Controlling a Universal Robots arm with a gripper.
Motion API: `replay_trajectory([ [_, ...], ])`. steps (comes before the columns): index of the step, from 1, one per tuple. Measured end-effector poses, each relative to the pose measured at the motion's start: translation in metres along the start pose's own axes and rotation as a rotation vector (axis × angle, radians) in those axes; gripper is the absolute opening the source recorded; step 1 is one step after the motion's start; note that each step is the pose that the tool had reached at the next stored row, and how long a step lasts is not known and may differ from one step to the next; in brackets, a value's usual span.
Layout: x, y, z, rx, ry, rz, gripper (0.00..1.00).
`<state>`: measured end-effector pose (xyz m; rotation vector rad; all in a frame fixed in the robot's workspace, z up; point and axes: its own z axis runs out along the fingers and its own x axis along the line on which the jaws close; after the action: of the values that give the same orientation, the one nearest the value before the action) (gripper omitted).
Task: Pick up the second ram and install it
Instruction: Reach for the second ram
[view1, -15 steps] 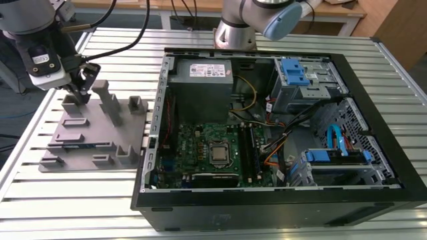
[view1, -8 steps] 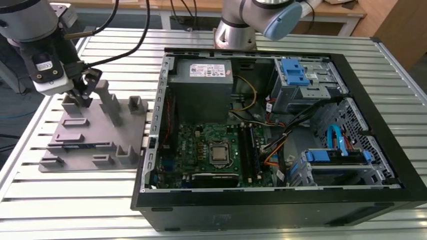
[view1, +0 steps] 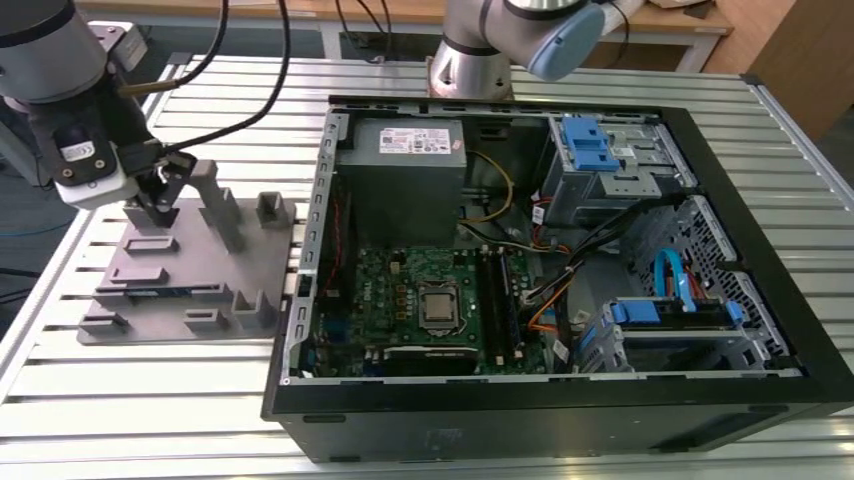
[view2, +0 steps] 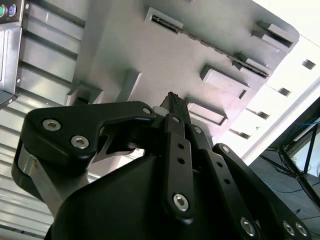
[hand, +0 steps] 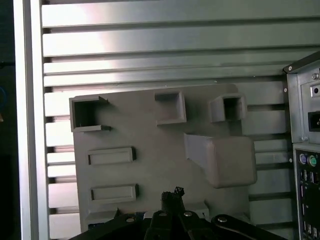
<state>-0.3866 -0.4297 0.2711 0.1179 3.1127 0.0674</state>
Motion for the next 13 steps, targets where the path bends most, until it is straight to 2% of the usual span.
replay_trajectory([
  [8,0.0,-0.0251,0.0092,0.0001,0.0032,-0.001,0.11],
  [13,0.0,-0.0288,0.018,0.0003,0.0038,-0.003,0.11],
])
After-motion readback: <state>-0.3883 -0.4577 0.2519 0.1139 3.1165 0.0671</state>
